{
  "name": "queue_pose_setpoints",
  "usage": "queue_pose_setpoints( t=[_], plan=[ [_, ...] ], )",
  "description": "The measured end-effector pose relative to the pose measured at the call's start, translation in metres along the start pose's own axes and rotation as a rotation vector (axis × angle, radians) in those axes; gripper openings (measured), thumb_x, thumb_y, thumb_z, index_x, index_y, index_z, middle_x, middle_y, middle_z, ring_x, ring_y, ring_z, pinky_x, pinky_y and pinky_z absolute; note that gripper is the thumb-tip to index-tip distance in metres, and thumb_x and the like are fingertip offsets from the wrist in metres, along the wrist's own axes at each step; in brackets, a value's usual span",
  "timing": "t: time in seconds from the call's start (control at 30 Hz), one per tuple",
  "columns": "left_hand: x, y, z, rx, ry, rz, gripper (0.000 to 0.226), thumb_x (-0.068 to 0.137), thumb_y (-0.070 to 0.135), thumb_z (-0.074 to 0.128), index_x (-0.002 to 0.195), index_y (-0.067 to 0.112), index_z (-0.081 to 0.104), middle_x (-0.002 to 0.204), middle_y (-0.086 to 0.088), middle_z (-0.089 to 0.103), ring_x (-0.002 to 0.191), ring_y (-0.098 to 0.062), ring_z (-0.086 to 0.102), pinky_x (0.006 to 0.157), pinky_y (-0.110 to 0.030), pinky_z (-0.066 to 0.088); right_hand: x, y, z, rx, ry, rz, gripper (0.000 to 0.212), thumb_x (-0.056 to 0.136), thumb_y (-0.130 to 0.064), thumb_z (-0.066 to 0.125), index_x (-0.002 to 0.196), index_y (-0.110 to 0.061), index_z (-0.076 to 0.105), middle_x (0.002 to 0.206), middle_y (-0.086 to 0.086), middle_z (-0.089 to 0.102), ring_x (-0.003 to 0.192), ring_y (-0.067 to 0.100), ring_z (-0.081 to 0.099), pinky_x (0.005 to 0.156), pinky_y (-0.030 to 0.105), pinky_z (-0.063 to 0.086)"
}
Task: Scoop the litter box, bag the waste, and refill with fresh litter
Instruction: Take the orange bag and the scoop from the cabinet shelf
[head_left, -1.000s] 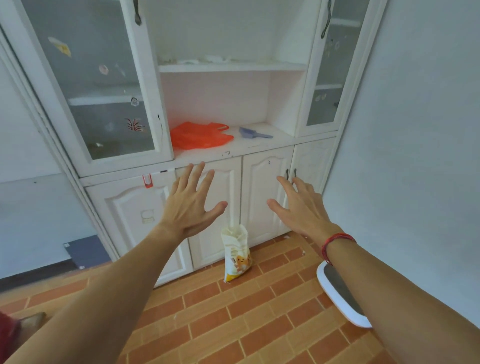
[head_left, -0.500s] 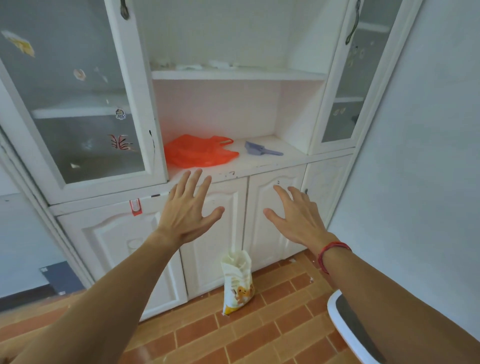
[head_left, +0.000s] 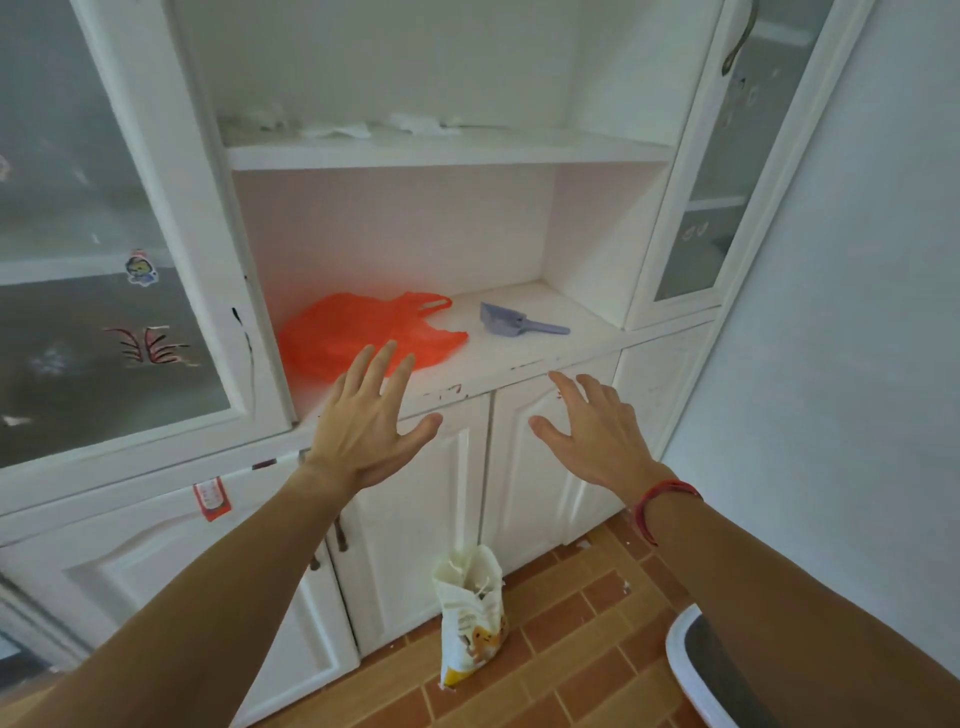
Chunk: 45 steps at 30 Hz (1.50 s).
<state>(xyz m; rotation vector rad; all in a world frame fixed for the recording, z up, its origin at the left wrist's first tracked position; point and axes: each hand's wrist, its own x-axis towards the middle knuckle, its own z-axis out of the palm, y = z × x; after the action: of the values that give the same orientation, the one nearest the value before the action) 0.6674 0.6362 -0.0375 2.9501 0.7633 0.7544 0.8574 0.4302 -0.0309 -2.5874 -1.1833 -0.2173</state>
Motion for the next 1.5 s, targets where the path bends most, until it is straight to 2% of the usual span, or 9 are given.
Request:
queue_pose_setpoints(
  t=[0.3,0.6,0.7,0.77,0.93,1.2,1.4,1.5],
  plan=[
    [0.087,-0.029,0.058,0.036,-0.048,-0.069,0.085,0.086,0.07,0.031,0.151,0.015,0.035,0.161,-0.01,0.027,0.148,-0.034,0.021,0.114,-0.053,0.03,0.123,0.025,0.049,0.05,-0.015,-0.045,0.069,0.093,-0.058,0.044,0.151,-0.025,0.026,0.152,0.012,0.031,0.135,0.03,0.033,0.106,0.045,0.031],
    [0.184,-0.049,0.101,0.099,-0.073,-0.235,0.09,0.083,0.072,0.03,0.151,0.014,0.036,0.159,-0.013,0.031,0.147,-0.037,0.025,0.113,-0.054,0.032,0.271,0.049,0.081,0.124,-0.015,-0.21,0.061,0.09,-0.055,0.05,0.141,-0.022,0.038,0.133,0.007,0.049,0.117,0.029,0.047,0.095,0.043,0.04],
    [0.202,-0.058,0.106,0.123,-0.082,-0.282,0.09,0.083,0.072,0.028,0.152,0.015,0.034,0.16,-0.013,0.028,0.148,-0.036,0.023,0.114,-0.053,0.03,0.308,0.048,0.09,0.151,-0.036,-0.24,0.063,0.09,-0.058,0.047,0.143,-0.027,0.035,0.13,0.005,0.049,0.115,0.027,0.046,0.094,0.045,0.039],
    [0.211,-0.065,0.11,0.137,-0.101,-0.312,0.091,0.082,0.073,0.027,0.153,0.017,0.03,0.162,-0.011,0.024,0.149,-0.034,0.019,0.116,-0.052,0.027,0.327,0.044,0.097,0.168,-0.057,-0.256,0.066,0.089,-0.061,0.046,0.145,-0.029,0.032,0.135,0.005,0.046,0.119,0.028,0.045,0.096,0.046,0.038],
    [0.224,-0.086,0.116,0.172,-0.114,-0.357,0.092,0.081,0.074,0.027,0.154,0.018,0.028,0.163,-0.01,0.022,0.15,-0.033,0.017,0.116,-0.051,0.024,0.358,0.031,0.116,0.176,-0.092,-0.274,0.07,0.09,-0.062,0.045,0.149,-0.029,0.028,0.148,0.008,0.038,0.132,0.031,0.037,0.104,0.048,0.034],
    [0.232,-0.114,0.123,0.166,-0.199,-0.366,0.098,0.077,0.078,0.021,0.156,0.02,0.021,0.165,-0.008,0.014,0.151,-0.031,0.011,0.119,-0.049,0.02,0.376,0.018,0.125,0.167,-0.131,-0.262,0.071,0.09,-0.062,0.044,0.15,-0.029,0.024,0.152,0.008,0.033,0.135,0.03,0.034,0.107,0.05,0.033],
    [0.246,-0.131,0.134,0.17,-0.276,-0.333,0.106,0.07,0.083,0.026,0.156,0.023,0.016,0.166,-0.006,0.008,0.151,-0.029,0.007,0.12,-0.048,0.018,0.385,0.027,0.13,0.111,-0.113,-0.224,0.069,0.091,-0.059,0.047,0.149,-0.026,0.027,0.147,0.009,0.038,0.129,0.032,0.04,0.102,0.047,0.037],
    [0.259,-0.138,0.139,0.151,-0.41,-0.3,0.115,0.069,0.085,0.046,0.158,0.024,0.006,0.166,-0.005,-0.002,0.152,-0.028,0.0,0.12,-0.048,0.011,0.394,0.042,0.135,0.068,-0.128,-0.178,0.069,0.091,-0.054,0.05,0.149,-0.024,0.026,0.145,0.01,0.04,0.127,0.032,0.042,0.101,0.047,0.038]
  ],
)
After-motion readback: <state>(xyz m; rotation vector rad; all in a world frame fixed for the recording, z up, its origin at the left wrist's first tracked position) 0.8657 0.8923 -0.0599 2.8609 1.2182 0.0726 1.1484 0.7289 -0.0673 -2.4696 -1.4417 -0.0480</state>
